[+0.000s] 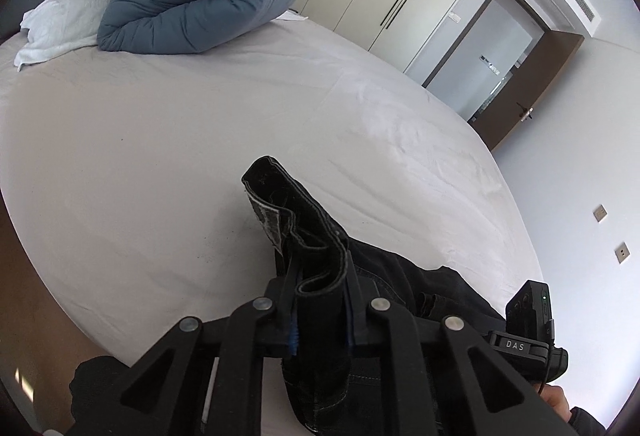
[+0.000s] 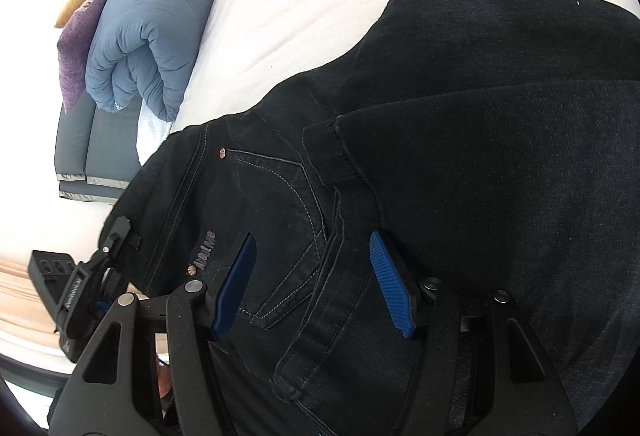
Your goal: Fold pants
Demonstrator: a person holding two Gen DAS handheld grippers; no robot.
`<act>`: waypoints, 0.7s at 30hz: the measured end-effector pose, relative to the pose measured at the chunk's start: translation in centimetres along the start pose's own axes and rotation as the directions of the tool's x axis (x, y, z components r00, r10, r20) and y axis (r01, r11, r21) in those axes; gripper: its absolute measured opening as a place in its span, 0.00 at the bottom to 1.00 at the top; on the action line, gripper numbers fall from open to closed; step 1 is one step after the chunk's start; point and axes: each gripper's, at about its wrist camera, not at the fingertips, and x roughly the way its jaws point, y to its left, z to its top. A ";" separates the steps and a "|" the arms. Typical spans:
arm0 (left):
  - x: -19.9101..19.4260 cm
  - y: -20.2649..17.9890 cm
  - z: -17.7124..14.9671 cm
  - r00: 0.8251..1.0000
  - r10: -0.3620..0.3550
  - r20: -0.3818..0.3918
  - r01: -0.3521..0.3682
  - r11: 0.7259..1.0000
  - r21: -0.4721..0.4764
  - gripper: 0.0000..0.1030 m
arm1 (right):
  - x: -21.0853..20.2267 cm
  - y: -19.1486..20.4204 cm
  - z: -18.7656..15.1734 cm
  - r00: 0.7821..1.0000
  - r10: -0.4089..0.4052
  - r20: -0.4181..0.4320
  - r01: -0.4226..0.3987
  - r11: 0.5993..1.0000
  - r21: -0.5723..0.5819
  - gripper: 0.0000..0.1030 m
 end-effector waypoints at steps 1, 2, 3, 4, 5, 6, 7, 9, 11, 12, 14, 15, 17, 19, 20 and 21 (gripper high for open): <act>-0.1 -0.7 0.0 1.000 -0.002 0.001 0.002 1.000 0.013 0.16 | 0.0 -0.1 0.0 1.000 0.002 0.001 -0.002 1.000 -0.001 0.56; -0.2 -1.5 0.1 1.000 -0.007 0.001 0.007 1.000 0.028 0.15 | 0.0 -0.1 0.0 1.000 0.005 0.003 -0.005 1.000 -0.001 0.56; -0.2 -2.6 -0.1 1.000 -0.012 0.001 0.012 0.999 0.051 0.15 | -0.1 -0.3 -0.1 1.000 0.011 0.005 -0.011 1.000 0.000 0.56; -0.4 -3.8 -0.2 1.000 -0.014 0.002 0.014 0.997 0.078 0.16 | -0.2 -0.4 -0.1 1.000 0.016 0.007 -0.016 1.000 0.003 0.56; -0.6 -5.2 -0.5 1.000 -0.019 0.003 0.018 0.993 0.114 0.15 | -0.3 -0.4 -0.1 1.000 0.022 0.008 -0.022 1.000 0.005 0.56; -0.8 -6.5 -0.7 1.000 -0.024 0.003 0.023 0.989 0.147 0.15 | -0.5 -0.7 -0.1 0.999 0.035 0.009 -0.035 0.999 0.012 0.56; -1.0 -8.0 -1.1 1.000 -0.027 0.003 0.026 0.982 0.186 0.15 | -0.6 -0.8 0.0 0.999 0.051 0.009 -0.052 0.998 0.025 0.57; -1.1 -10.8 -2.3 0.999 -0.032 -0.006 0.032 0.963 0.269 0.15 | -1.4 -1.4 0.4 0.996 0.086 -0.002 -0.086 0.993 0.077 0.58; -0.8 -13.0 -3.6 0.999 -0.038 -0.023 0.044 0.943 0.328 0.15 | -2.5 -1.8 0.7 0.993 0.118 0.006 -0.118 0.988 0.098 0.58; -0.6 -14.1 -4.4 0.999 -0.039 -0.034 0.049 0.932 0.360 0.15 | -3.4 -1.9 0.8 0.990 0.142 0.019 -0.143 0.985 0.096 0.58; 0.0 -15.9 -5.8 0.998 -0.038 -0.055 0.057 0.908 0.415 0.15 | -5.1 -2.2 1.0 0.983 0.179 0.036 -0.182 0.979 0.095 0.58; 0.3 -16.7 -6.5 0.997 -0.040 -0.069 0.067 0.898 0.435 0.15 | -6.0 -2.3 1.2 0.980 0.196 0.036 -0.199 0.975 0.096 0.58; 0.9 -17.9 -7.6 0.994 -0.045 -0.095 0.084 0.881 0.465 0.15 | -7.7 -2.4 1.3 0.973 0.225 0.046 -0.229 0.969 0.094 0.58; 1.4 -19.1 -8.8 0.993 -0.042 -0.113 0.094 0.861 0.500 0.15 | -9.7 -2.5 1.2 0.965 0.252 0.071 -0.258 0.963 0.083 0.62; 1.7 -19.5 -9.2 0.992 -0.040 -0.120 0.097 0.853 0.513 0.15 | -10.5 -2.5 1.1 0.963 0.256 0.083 -0.263 0.962 0.075 0.65; 1.9 -19.9 -9.7 0.991 -0.039 -0.129 0.101 0.844 0.527 0.15 | -11.4 -2.5 0.8 0.961 0.257 0.099 -0.264 0.962 0.068 0.70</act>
